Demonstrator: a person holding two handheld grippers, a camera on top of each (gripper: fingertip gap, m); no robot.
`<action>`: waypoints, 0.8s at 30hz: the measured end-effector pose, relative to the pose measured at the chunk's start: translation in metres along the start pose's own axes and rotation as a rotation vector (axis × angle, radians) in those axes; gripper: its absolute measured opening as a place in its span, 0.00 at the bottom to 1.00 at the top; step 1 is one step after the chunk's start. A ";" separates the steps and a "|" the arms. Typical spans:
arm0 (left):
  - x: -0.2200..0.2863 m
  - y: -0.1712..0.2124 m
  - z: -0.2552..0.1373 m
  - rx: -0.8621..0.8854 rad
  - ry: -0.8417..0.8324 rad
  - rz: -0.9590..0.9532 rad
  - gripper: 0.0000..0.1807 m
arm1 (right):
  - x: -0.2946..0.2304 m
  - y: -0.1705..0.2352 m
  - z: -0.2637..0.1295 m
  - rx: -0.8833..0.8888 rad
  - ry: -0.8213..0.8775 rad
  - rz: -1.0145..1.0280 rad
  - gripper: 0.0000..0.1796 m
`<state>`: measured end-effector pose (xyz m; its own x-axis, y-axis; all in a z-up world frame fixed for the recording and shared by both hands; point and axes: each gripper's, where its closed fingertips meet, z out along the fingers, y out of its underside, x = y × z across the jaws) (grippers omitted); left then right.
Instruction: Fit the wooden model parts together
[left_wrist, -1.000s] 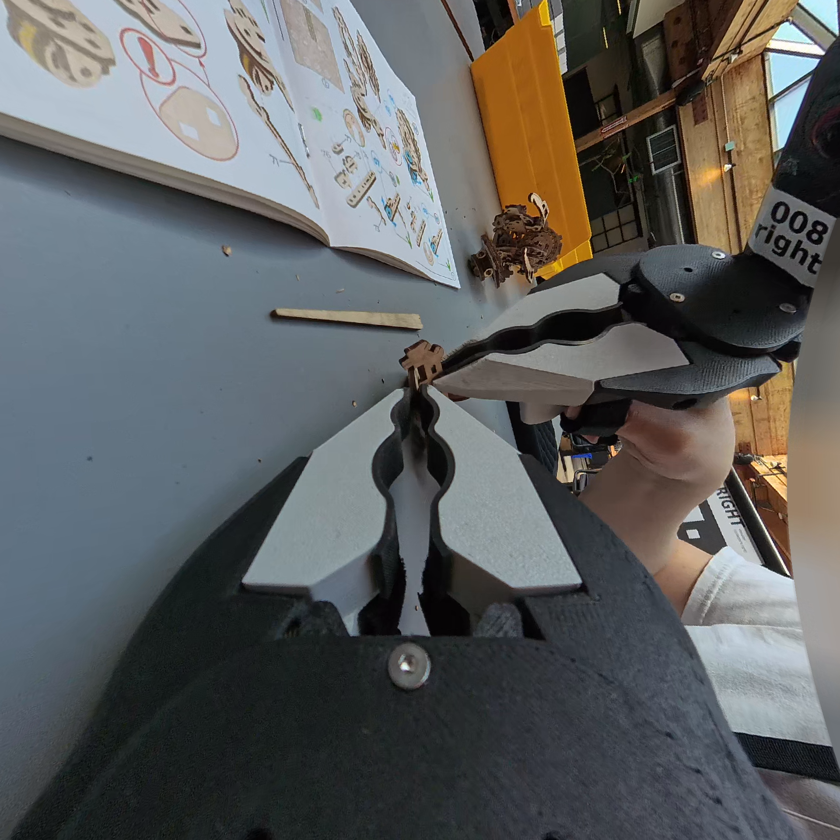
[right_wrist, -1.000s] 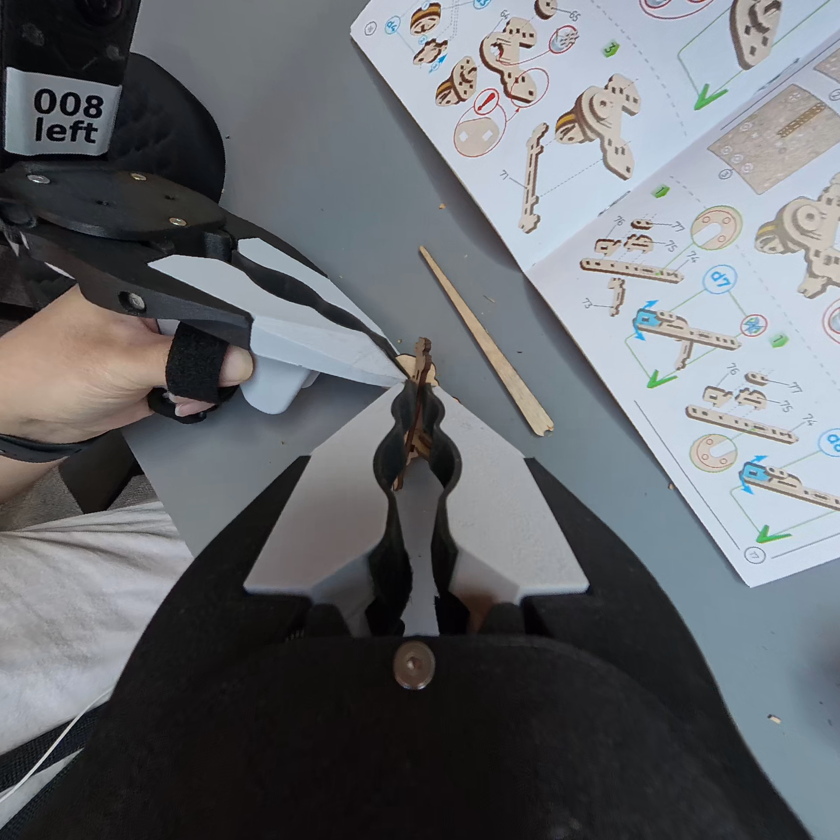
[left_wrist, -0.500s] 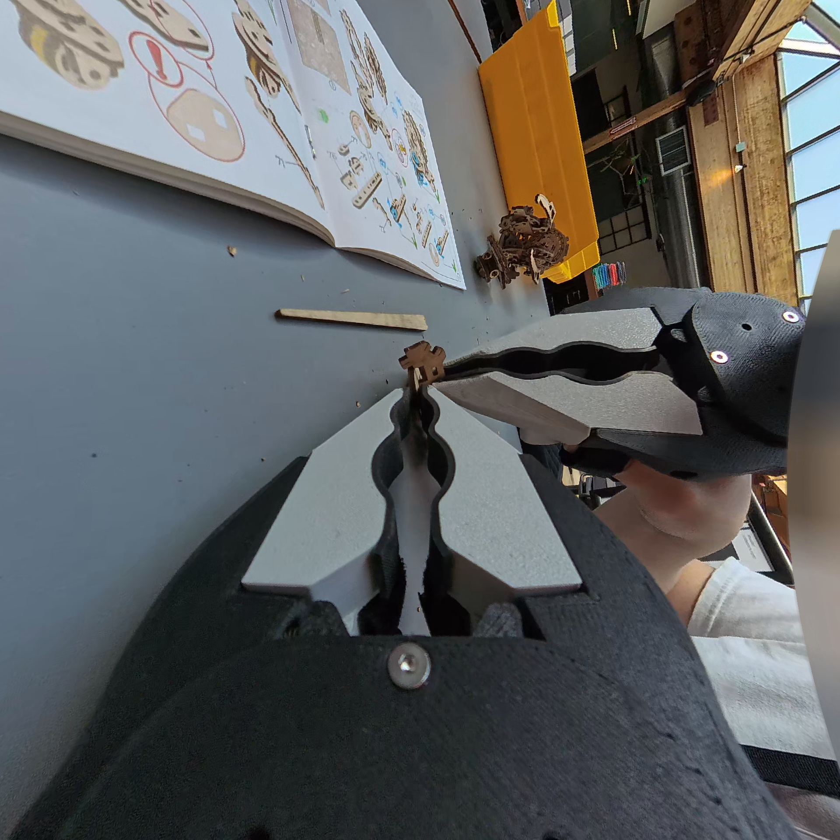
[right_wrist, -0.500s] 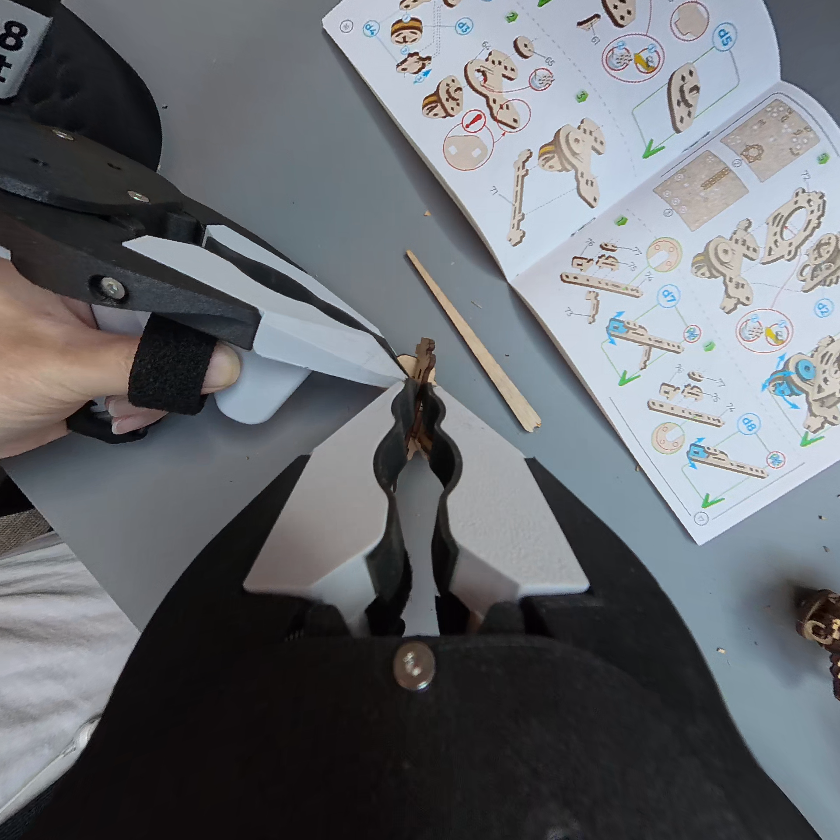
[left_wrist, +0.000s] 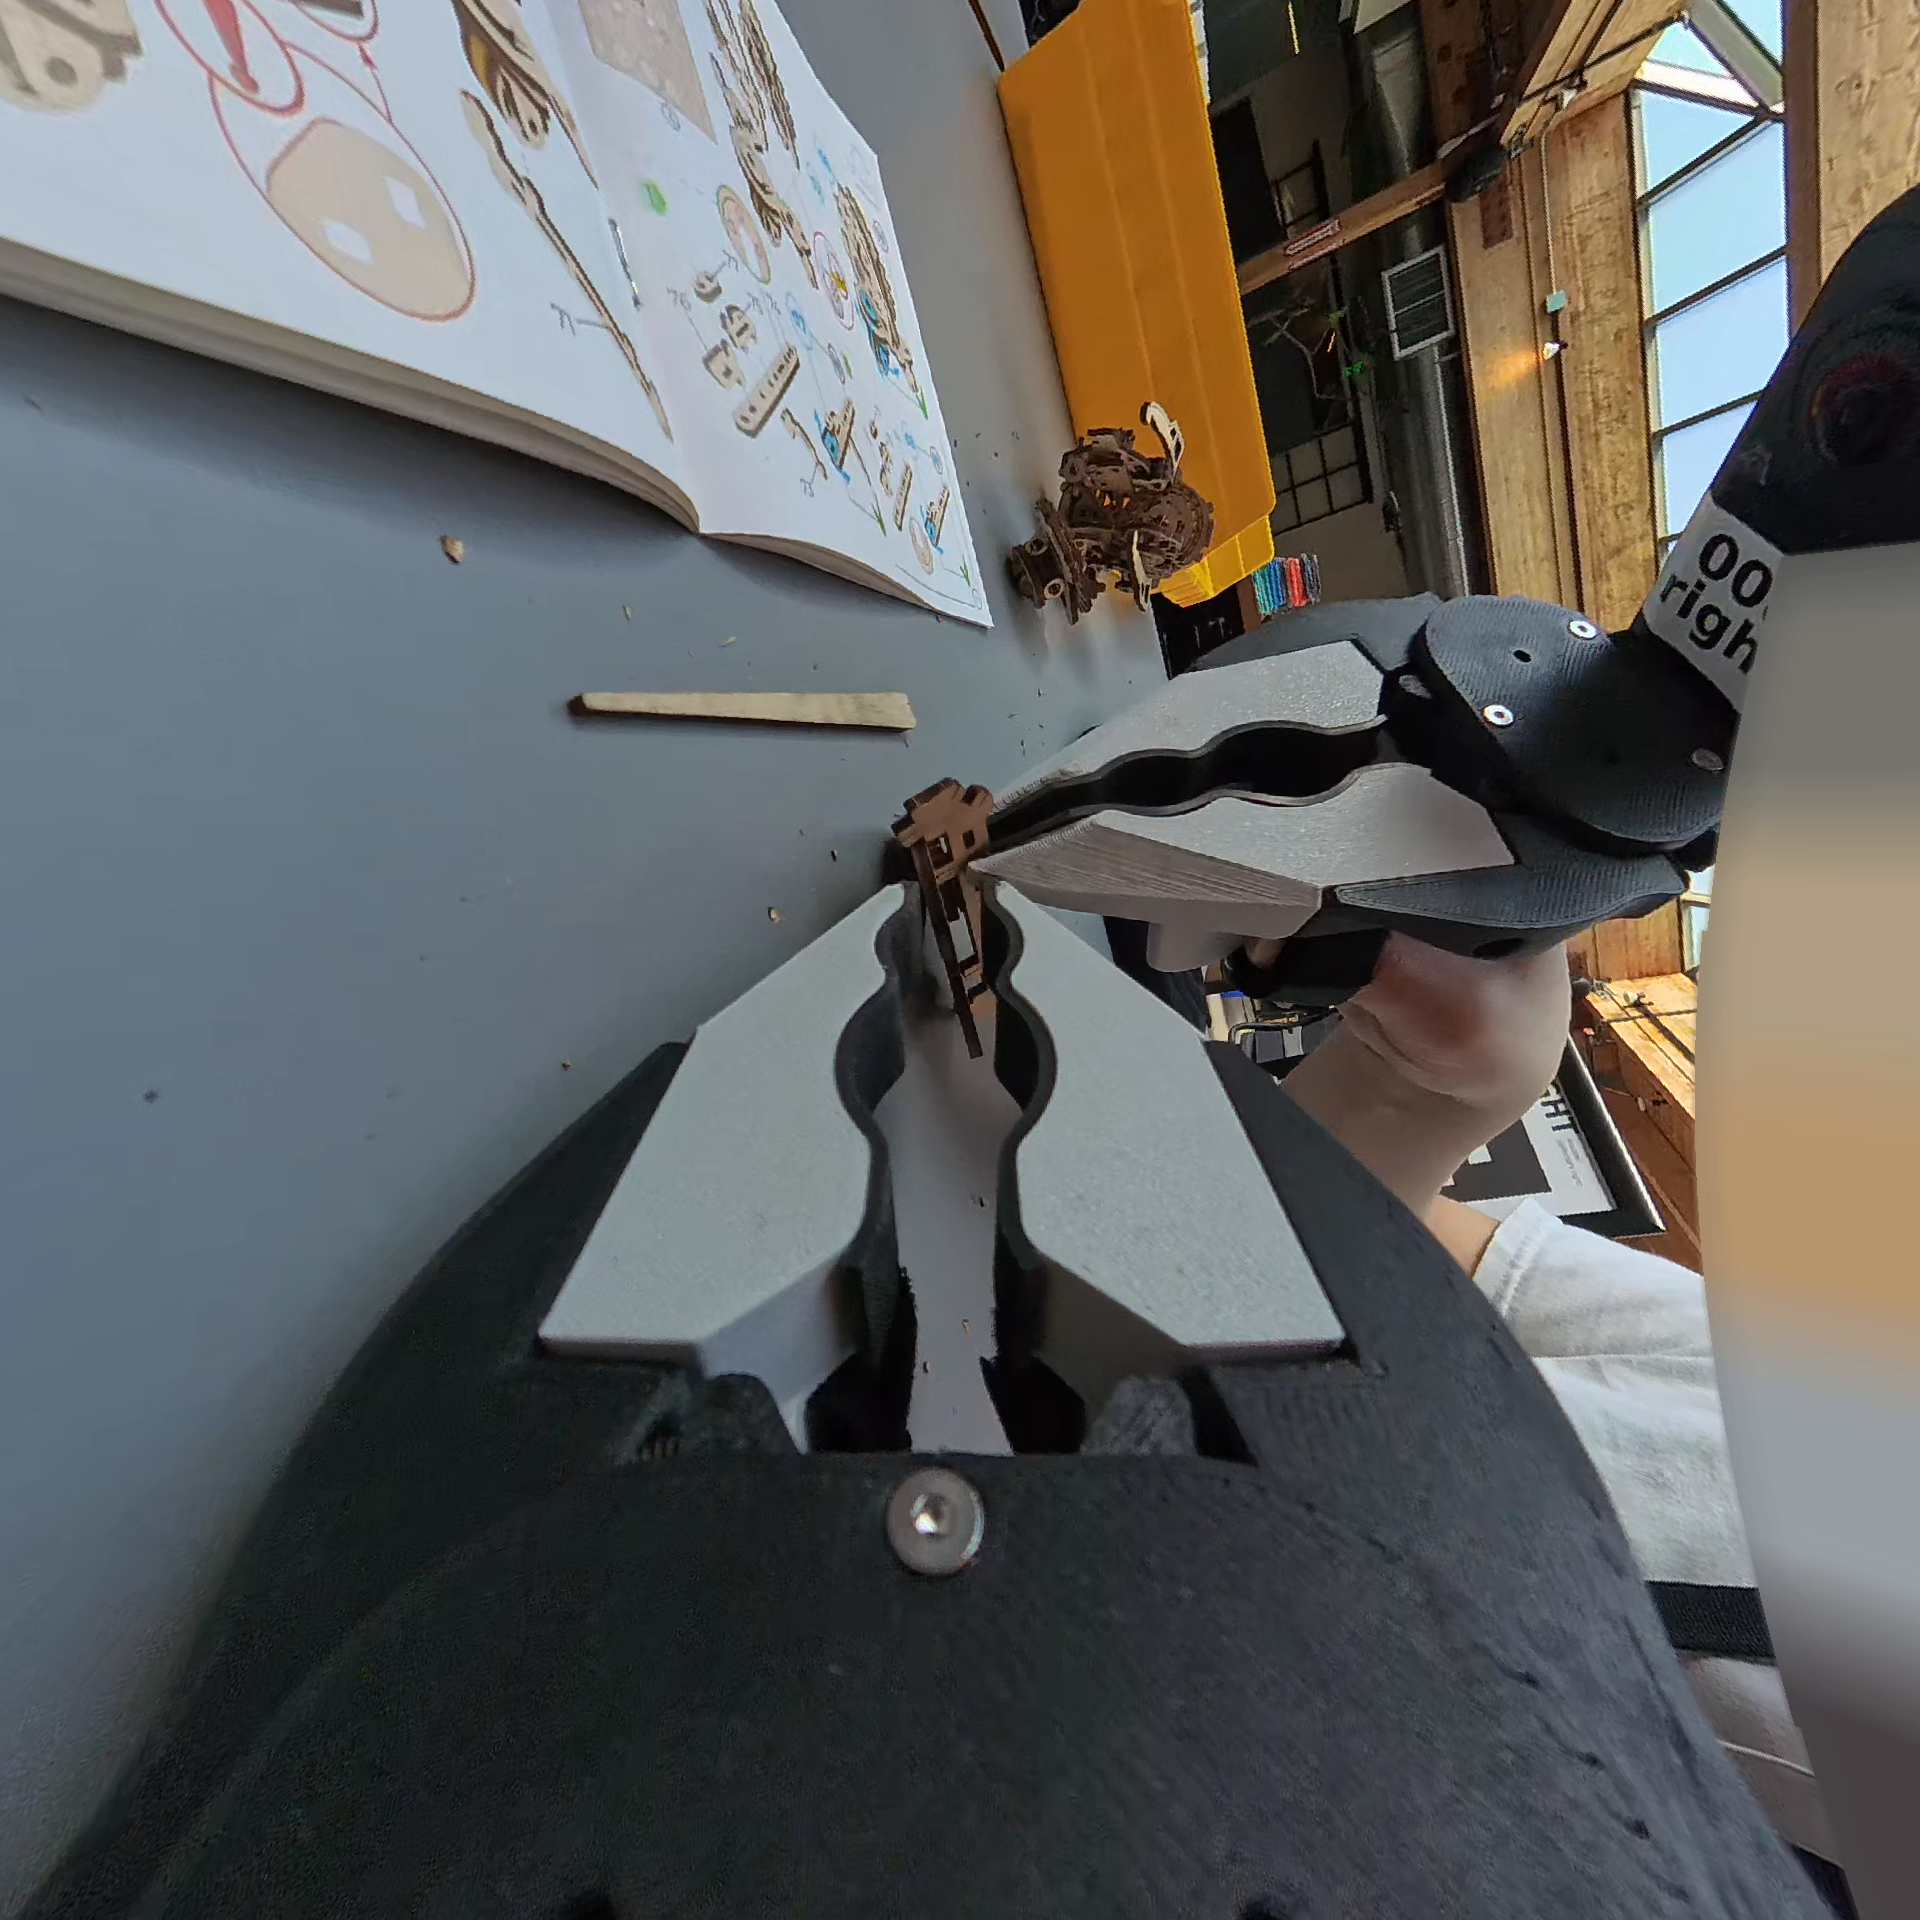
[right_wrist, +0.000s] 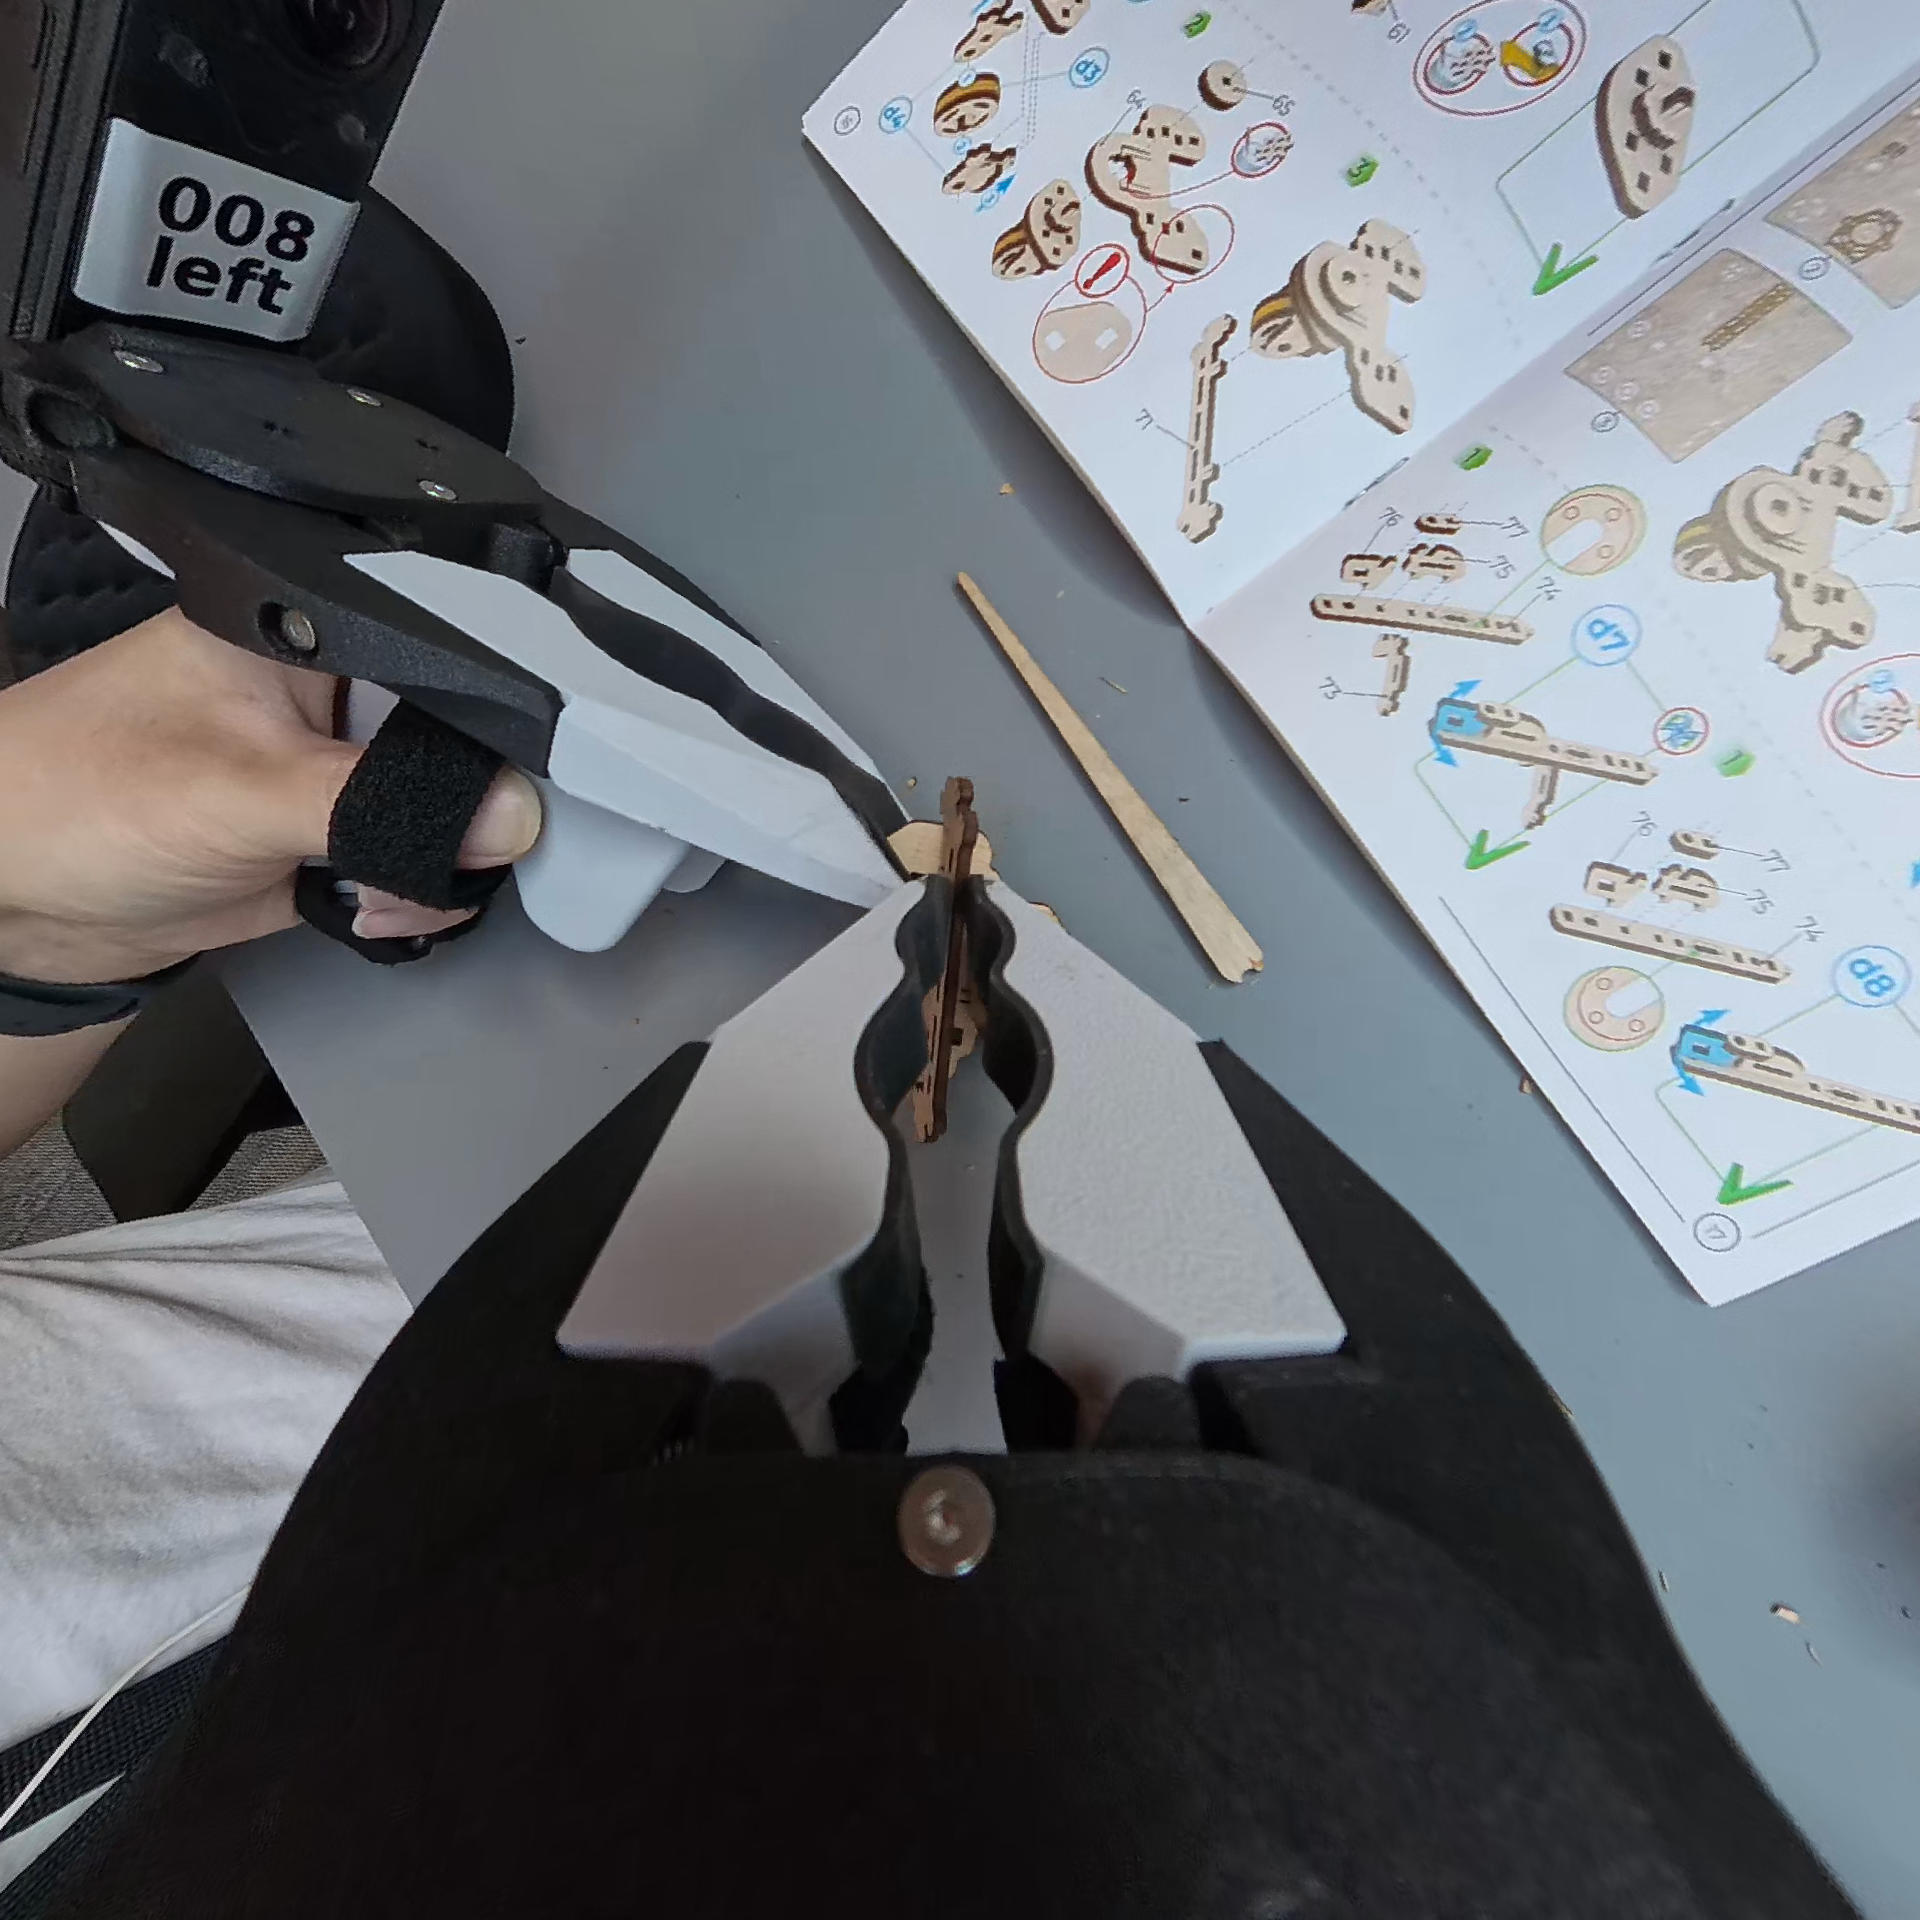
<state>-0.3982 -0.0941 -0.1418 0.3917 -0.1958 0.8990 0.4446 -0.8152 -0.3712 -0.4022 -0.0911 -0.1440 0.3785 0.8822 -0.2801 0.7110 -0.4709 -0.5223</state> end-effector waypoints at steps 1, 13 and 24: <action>0.001 0.000 0.000 0.002 0.007 -0.004 0.05 | 0.000 0.000 0.000 0.001 -0.007 0.000 0.02; -0.002 -0.011 -0.004 0.082 0.024 -0.085 0.02 | 0.001 -0.009 0.000 0.031 -0.079 0.040 0.02; -0.002 -0.011 -0.005 0.088 0.031 -0.099 0.02 | 0.001 -0.009 0.001 0.029 -0.096 0.073 0.01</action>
<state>-0.4080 -0.0870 -0.1387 0.3183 -0.1343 0.9384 0.5496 -0.7805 -0.2981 -0.4084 -0.0860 -0.1400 0.3694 0.8421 -0.3929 0.6654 -0.5348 -0.5208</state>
